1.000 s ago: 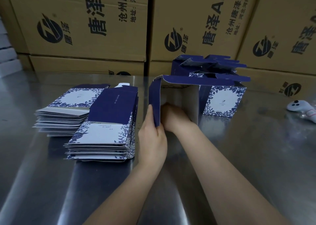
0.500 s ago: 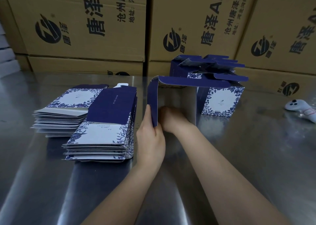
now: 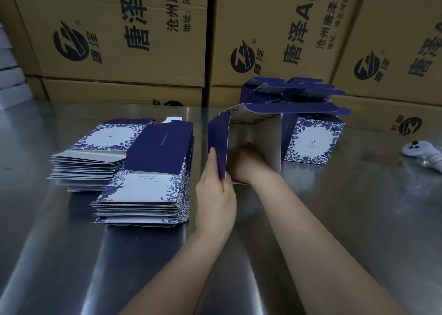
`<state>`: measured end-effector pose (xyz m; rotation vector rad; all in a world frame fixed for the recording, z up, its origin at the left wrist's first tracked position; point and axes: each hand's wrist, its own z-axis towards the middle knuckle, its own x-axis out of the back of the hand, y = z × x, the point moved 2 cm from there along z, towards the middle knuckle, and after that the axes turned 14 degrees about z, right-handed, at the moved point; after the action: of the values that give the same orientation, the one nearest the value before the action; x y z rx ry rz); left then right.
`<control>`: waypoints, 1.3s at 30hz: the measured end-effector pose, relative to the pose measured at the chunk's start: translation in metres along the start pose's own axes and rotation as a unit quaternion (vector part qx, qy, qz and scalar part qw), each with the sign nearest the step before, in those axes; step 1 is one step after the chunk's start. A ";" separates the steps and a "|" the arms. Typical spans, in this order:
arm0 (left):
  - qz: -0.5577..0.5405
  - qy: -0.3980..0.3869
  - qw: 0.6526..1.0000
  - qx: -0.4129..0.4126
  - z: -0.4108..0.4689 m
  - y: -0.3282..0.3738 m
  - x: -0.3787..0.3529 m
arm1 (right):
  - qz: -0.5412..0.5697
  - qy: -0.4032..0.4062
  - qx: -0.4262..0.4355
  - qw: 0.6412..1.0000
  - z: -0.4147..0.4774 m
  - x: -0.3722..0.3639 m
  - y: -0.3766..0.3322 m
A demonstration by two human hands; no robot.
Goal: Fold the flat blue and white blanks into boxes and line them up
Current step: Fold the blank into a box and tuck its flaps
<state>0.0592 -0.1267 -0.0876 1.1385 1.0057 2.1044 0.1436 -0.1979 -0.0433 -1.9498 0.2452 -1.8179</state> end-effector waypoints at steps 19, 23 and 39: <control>-0.001 0.000 1.000 -0.004 -0.001 0.001 0.003 | 0.132 0.028 0.014 0.991 0.008 0.005 -0.015; 0.000 -0.001 1.000 0.006 -0.001 0.000 0.003 | 0.083 0.051 0.060 0.993 -0.009 0.007 -0.018; 0.014 0.003 1.000 0.014 0.000 0.000 0.003 | 0.076 -0.015 0.077 0.994 -0.020 -0.005 -0.016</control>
<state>0.0577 -0.1242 -0.0861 1.1677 1.0308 2.1220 0.1209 -0.1863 -0.0401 -1.7993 0.2298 -1.6587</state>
